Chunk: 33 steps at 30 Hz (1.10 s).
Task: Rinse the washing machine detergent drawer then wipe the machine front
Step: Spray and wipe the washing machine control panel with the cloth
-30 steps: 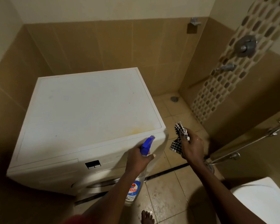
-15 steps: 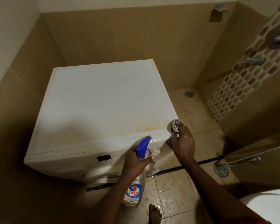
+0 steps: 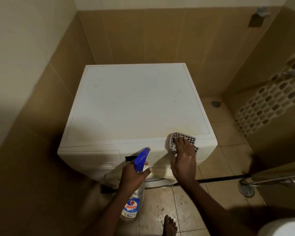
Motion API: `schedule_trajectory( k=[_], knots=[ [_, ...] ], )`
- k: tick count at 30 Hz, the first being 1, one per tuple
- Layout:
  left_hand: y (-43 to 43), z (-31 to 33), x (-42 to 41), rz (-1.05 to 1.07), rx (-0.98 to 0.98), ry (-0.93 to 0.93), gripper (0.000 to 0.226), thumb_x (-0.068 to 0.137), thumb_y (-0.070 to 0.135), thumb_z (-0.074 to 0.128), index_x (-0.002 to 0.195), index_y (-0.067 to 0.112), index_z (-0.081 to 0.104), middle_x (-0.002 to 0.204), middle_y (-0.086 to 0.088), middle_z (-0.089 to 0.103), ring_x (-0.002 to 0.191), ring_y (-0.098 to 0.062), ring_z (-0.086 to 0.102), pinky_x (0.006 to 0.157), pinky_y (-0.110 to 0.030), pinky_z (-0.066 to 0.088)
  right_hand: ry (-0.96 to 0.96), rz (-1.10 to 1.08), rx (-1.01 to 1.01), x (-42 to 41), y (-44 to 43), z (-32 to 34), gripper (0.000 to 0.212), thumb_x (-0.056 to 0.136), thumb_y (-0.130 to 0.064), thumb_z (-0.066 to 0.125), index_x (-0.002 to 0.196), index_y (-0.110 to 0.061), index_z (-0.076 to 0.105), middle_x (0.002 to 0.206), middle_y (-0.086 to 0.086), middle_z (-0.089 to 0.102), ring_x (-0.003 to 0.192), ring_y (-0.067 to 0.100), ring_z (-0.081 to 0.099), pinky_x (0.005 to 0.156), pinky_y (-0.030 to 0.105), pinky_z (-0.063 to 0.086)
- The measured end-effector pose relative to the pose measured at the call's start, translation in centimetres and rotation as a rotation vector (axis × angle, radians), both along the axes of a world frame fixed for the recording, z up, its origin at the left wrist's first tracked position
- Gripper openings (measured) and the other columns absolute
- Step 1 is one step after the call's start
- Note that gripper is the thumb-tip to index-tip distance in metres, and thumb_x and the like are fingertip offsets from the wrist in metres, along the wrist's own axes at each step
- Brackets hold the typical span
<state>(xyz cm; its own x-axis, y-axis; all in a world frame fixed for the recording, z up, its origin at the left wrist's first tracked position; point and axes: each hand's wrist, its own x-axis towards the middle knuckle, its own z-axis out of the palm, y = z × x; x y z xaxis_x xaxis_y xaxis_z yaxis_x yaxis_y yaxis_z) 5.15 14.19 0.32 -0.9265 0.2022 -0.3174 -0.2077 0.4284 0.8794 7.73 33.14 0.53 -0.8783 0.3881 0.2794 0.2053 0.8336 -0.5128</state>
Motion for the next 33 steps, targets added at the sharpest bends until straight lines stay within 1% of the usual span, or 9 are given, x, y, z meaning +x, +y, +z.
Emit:
schedule_trajectory(
  k=[3,8,12,18,20,22,25,30,33],
  knots=[
    [-1.1,0.1,0.3,0.021,0.008,0.01,0.026,0.078,0.015,0.08,0.087,0.029,0.061,0.087,0.002,0.068,0.081,-0.017,0.065,0.069,-0.022,0.051,0.011,0.029,0.017,-1.6,-1.7,0.5,0.052,0.077,-0.009,0.052,0.128,-0.003,0.059,0.132,0.015,0.058,0.129,0.032,0.048,0.112,0.045,0.032],
    [-3.8,0.1,0.9,0.058,0.007,0.009,0.023,0.08,0.011,0.078,0.096,0.018,0.062,0.085,0.006,0.065,0.077,-0.005,0.061,0.061,-0.008,0.048,-0.054,0.011,0.062,-2.7,-2.8,0.9,0.049,0.075,-0.006,0.062,0.124,-0.003,0.061,0.127,0.016,0.062,0.125,0.033,0.052,0.111,0.041,0.033],
    [-5.5,0.1,0.9,0.116,0.022,-0.019,0.027,0.079,0.013,0.08,0.091,0.027,0.06,0.085,0.006,0.065,0.081,-0.008,0.063,0.068,-0.02,0.05,-0.043,0.076,0.02,-1.0,-6.4,0.7,0.063,0.066,0.002,0.061,0.129,-0.003,0.058,0.132,0.016,0.059,0.129,0.032,0.049,0.11,0.048,0.037],
    [-9.7,-1.0,1.3,0.179,0.016,-0.008,0.025,0.076,0.017,0.082,0.09,0.026,0.063,0.076,0.007,0.064,0.067,-0.01,0.059,0.061,-0.023,0.046,-0.092,0.149,0.059,-4.7,-9.8,1.4,0.053,0.07,-0.009,0.062,0.123,-0.004,0.063,0.128,0.016,0.062,0.122,0.032,0.055,0.109,0.041,0.038],
    [-11.0,-1.3,1.5,0.208,0.012,-0.028,0.028,0.075,0.018,0.083,0.096,0.022,0.065,0.083,0.001,0.068,0.075,-0.017,0.063,0.065,-0.028,0.051,-0.086,0.17,0.045,-3.8,-11.4,1.1,0.056,0.07,-0.005,0.06,0.126,-0.005,0.061,0.131,0.015,0.06,0.126,0.031,0.052,0.112,0.04,0.035],
    [-12.2,-1.5,1.6,0.221,0.027,-0.049,0.043,0.074,0.018,0.084,0.112,0.014,0.064,0.101,-0.004,0.07,0.094,-0.02,0.066,0.08,-0.035,0.057,-0.043,0.2,0.014,-2.5,-12.9,0.8,0.057,0.071,-0.001,0.059,0.128,-0.006,0.06,0.133,0.015,0.059,0.128,0.031,0.05,0.112,0.04,0.035],
    [-14.0,-1.3,1.8,0.278,0.062,-0.062,0.059,0.072,0.017,0.085,0.125,0.01,0.059,0.112,-0.007,0.069,0.105,-0.022,0.065,0.089,-0.038,0.055,-0.026,0.208,-0.011,-3.6,-14.2,1.6,0.052,0.074,-0.008,0.054,0.125,-0.006,0.062,0.13,0.015,0.06,0.126,0.032,0.051,0.109,0.044,0.039],
    [-15.6,-0.8,2.1,0.388,0.057,-0.068,0.032,0.074,0.008,0.083,0.094,0.015,0.06,0.088,-0.004,0.064,0.088,-0.025,0.063,0.078,-0.032,0.048,-0.064,0.309,0.016,-6.2,-16.7,3.0,0.052,0.066,-0.008,0.055,0.116,-0.002,0.066,0.118,0.017,0.066,0.113,0.035,0.059,0.101,0.039,0.044],
    [-16.3,-0.8,2.5,0.433,0.029,-0.105,0.037,0.076,0.011,0.081,0.106,-0.001,0.062,0.077,0.0,0.059,0.089,-0.036,0.065,0.083,-0.041,0.052,-0.102,0.335,-0.023,-5.9,-16.0,3.3,0.054,0.067,-0.015,0.049,0.119,-0.008,0.066,0.121,0.012,0.067,0.112,0.031,0.061,0.096,0.036,0.047]
  ],
)
